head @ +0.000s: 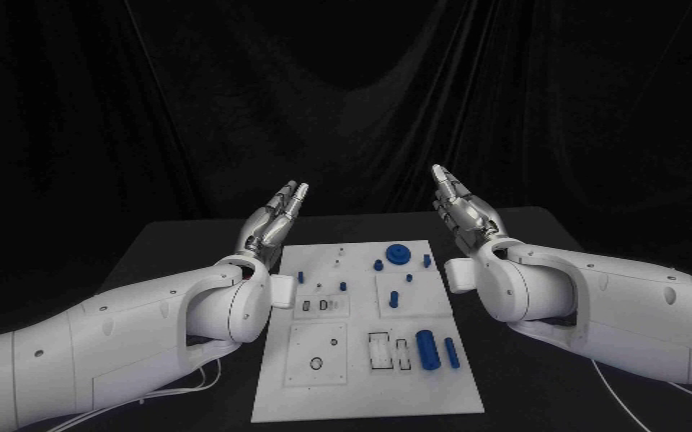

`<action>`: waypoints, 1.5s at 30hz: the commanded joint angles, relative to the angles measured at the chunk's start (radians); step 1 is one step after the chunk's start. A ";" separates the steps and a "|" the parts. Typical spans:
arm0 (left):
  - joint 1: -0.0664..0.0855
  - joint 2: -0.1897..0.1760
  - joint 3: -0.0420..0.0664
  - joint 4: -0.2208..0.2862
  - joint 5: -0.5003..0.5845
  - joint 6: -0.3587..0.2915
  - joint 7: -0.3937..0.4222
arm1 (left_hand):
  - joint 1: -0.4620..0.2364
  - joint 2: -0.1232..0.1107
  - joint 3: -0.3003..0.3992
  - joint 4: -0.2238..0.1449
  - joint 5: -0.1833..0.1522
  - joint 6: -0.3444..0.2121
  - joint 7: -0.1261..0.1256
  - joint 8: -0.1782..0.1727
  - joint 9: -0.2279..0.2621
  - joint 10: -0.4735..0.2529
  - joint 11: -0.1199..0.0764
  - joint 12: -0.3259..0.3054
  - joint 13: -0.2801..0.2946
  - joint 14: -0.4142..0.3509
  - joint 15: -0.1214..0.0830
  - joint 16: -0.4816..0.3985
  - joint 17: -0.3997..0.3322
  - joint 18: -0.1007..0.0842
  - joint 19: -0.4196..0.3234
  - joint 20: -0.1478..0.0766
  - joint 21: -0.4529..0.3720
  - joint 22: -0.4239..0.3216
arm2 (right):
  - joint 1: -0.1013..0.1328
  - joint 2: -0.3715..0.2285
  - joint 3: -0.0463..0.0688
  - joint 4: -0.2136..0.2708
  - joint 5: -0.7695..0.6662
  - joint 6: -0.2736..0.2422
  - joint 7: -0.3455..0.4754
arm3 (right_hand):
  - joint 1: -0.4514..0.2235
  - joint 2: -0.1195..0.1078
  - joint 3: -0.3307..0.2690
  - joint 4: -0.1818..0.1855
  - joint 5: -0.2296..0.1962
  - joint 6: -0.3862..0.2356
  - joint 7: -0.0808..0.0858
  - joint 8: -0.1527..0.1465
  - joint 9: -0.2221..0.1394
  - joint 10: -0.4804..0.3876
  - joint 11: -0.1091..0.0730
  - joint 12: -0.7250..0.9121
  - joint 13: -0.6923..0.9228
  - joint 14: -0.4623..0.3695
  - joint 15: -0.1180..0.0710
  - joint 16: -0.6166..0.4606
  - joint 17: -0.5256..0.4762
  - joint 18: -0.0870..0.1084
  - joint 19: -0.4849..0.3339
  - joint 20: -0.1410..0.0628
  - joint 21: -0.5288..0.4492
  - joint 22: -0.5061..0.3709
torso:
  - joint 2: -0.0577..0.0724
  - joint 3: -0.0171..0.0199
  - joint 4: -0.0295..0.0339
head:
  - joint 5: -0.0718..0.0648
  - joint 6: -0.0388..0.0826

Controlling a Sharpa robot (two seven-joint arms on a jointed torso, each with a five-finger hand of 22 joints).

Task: Assemble the parts on the task board

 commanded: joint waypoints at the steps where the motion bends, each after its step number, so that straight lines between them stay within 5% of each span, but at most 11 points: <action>1: 0.020 0.004 -0.018 -0.008 0.085 0.240 0.076 | 0.047 0.004 -0.018 0.011 0.007 0.010 -0.013 0.007 0.002 -0.002 -0.018 -0.007 -0.002 0.001 -0.062 -0.004 -0.002 0.020 -0.001 0.057 -0.006 -0.002 | 0.020 -0.005 -0.014 -0.001 0.130 0.162 -0.048 | 0.039 -0.004 -0.006 0.013 0.003 0.014 0.003 0.008 0.003 0.000 0.020 -0.003 0.000 0.000 -0.151 -0.004 -0.002 0.015 0.000 -0.033 -0.004 -0.002 | 0.000 0.0000 -0.0002 | 0.000 0.000; 8: 0.058 0.009 -0.071 -0.025 0.149 0.439 0.119 | 0.050 0.000 -0.021 0.010 0.004 0.005 -0.023 0.006 0.001 -0.002 -0.022 -0.007 -0.002 0.001 -0.061 -0.004 -0.002 0.022 -0.001 0.082 -0.006 -0.002 | 0.036 -0.008 -0.030 -0.002 0.158 0.196 -0.055 | 0.047 -0.023 0.008 0.014 -0.001 0.031 0.022 0.013 0.005 0.000 0.054 0.006 0.002 0.000 -0.087 -0.004 -0.002 0.010 0.000 0.019 -0.004 -0.002 | 0.000 0.0000 -0.0002 | 0.000 0.000; 18: 0.076 0.011 -0.096 -0.033 0.180 0.534 0.140 | 0.070 -0.008 -0.020 0.008 0.019 0.019 -0.022 0.009 0.003 -0.002 -0.024 -0.007 -0.002 0.001 -0.057 -0.004 -0.002 0.023 -0.001 0.080 -0.006 -0.002 | 0.036 -0.008 -0.030 -0.002 0.158 0.196 -0.055 | 0.097 -0.061 0.053 0.014 0.024 0.064 0.035 0.021 0.009 0.004 0.139 0.033 0.008 0.000 0.024 -0.004 -0.002 0.002 0.000 0.119 -0.004 -0.002 | 0.000 0.0000 -0.0002 | 0.000 0.000; 19: 0.076 -0.003 -0.097 -0.096 0.128 0.611 0.144 | 0.073 -0.008 -0.019 0.007 0.019 0.019 -0.021 0.009 0.003 -0.002 -0.022 -0.007 -0.002 0.001 -0.056 -0.004 -0.002 0.023 -0.001 0.080 -0.006 -0.002 | 0.036 -0.024 -0.030 -0.049 0.112 0.339 -0.192 | 0.114 -0.070 0.060 0.014 0.030 0.062 0.031 0.020 0.008 0.007 0.160 0.041 0.010 0.000 0.069 -0.004 -0.002 -0.003 0.000 0.155 -0.004 -0.002 | 0.000 0.0003 -0.0006 | 0.005 -0.073; 27: 0.075 -0.010 -0.097 -0.125 0.004 0.638 0.161 | 0.091 -0.008 -0.014 0.008 0.022 0.019 -0.018 0.008 0.003 -0.002 -0.016 -0.007 -0.002 0.001 -0.043 -0.004 -0.002 0.024 -0.001 0.079 -0.006 -0.002 | 0.045 -0.028 -0.030 -0.087 -0.177 0.415 -0.271 | 0.216 -0.072 0.075 0.009 0.069 0.060 0.052 0.018 0.008 0.013 0.212 0.064 0.014 0.049 0.181 0.040 0.016 0.009 0.074 0.282 0.040 0.024 | 0.000 0.0001 -0.0007 | 0.011 -0.102; 32: 0.074 -0.020 -0.097 -0.133 -0.020 0.643 0.156 | 0.113 -0.003 -0.007 0.009 0.042 0.019 -0.016 0.008 0.003 -0.002 -0.012 -0.007 -0.002 0.001 -0.035 -0.004 -0.002 0.026 -0.001 0.082 -0.006 -0.002 | 0.068 -0.028 -0.030 -0.103 -0.361 0.433 -0.317 | 0.281 -0.061 0.067 -0.002 0.106 0.104 0.108 0.028 0.013 0.023 0.235 0.089 0.018 0.140 0.236 0.107 0.030 0.001 0.175 0.324 0.083 0.041 | 0.000 -0.0006 -0.0007 | 0.011 -0.120; 34: 0.074 -0.027 -0.097 -0.134 -0.024 0.647 0.154 | 0.121 -0.001 -0.005 0.009 0.053 0.019 -0.015 0.008 0.003 -0.002 -0.011 -0.007 -0.002 0.001 -0.034 -0.004 -0.002 0.026 -0.001 0.083 -0.006 -0.002 | 0.083 -0.026 -0.030 -0.112 -0.433 0.441 -0.346 | 0.371 -0.053 0.077 -0.044 0.186 0.131 0.148 0.033 0.016 0.074 0.298 0.163 0.032 0.558 0.282 0.355 0.097 -0.052 0.517 0.322 0.238 0.108 | 0.000 -0.0005 -0.0007 | 0.013 -0.129; 37: 0.074 -0.043 -0.097 -0.127 -0.027 0.650 0.151 | 0.122 -0.001 -0.004 0.009 0.054 0.016 -0.014 0.007 0.002 -0.002 -0.010 -0.007 -0.002 0.001 -0.033 -0.004 -0.002 0.027 -0.001 0.083 -0.006 -0.002 | 0.109 -0.022 -0.030 -0.121 -0.528 0.462 -0.386 | 0.449 -0.027 0.075 -0.104 0.268 0.120 0.146 0.026 0.014 0.098 0.315 0.198 0.035 0.677 0.252 0.388 0.084 -0.027 0.682 0.315 0.272 0.111 | 0.000 -0.0006 -0.0007 | 0.019 -0.145; 40: 0.074 -0.063 -0.097 -0.114 -0.029 0.650 0.144 | 0.123 -0.001 -0.004 0.010 0.055 0.018 -0.012 0.008 0.002 -0.002 -0.009 -0.007 -0.002 0.001 -0.031 -0.004 -0.002 0.027 -0.001 0.085 -0.006 -0.002 | 0.149 -0.018 -0.030 -0.127 -0.645 0.487 -0.432 | 0.468 -0.017 0.058 -0.122 0.247 0.150 0.150 0.033 0.018 0.164 0.346 0.275 0.045 0.737 0.227 0.393 0.073 0.001 0.784 0.315 0.279 0.105 | 0.000 -0.0007 -0.0007 | 0.021 -0.153; 43: 0.074 -0.080 -0.097 -0.103 -0.030 0.655 0.132 | 0.125 -0.001 -0.005 0.010 0.057 0.019 -0.009 0.008 0.003 -0.002 -0.007 -0.007 -0.002 0.001 -0.029 -0.004 -0.002 0.027 -0.001 0.088 -0.006 -0.002 | 0.190 -0.006 -0.030 -0.134 -0.788 0.515 -0.482 | 0.487 -0.008 0.056 -0.142 0.227 0.212 0.186 0.050 0.026 0.227 0.358 0.338 0.052 0.773 0.216 0.394 0.069 0.012 0.826 0.313 0.269 0.095 | 0.001 -0.0006 -0.0012 | 0.022 -0.167; 45: 0.074 -0.087 -0.097 -0.098 -0.030 0.657 0.125 | 0.129 -0.001 -0.005 0.010 0.063 0.020 -0.006 0.008 0.003 -0.002 -0.006 -0.007 -0.002 0.001 -0.026 -0.004 -0.002 0.028 -0.001 0.093 -0.006 -0.002 | 0.213 0.004 -0.030 -0.140 -0.904 0.529 -0.510 | 0.535 -0.005 0.077 -0.179 0.172 0.375 0.246 0.098 0.048 0.390 0.374 0.471 0.070 0.881 0.177 0.423 0.076 0.020 0.934 0.283 0.297 0.102 | 0.001 -0.0006 -0.0012 | 0.022 -0.173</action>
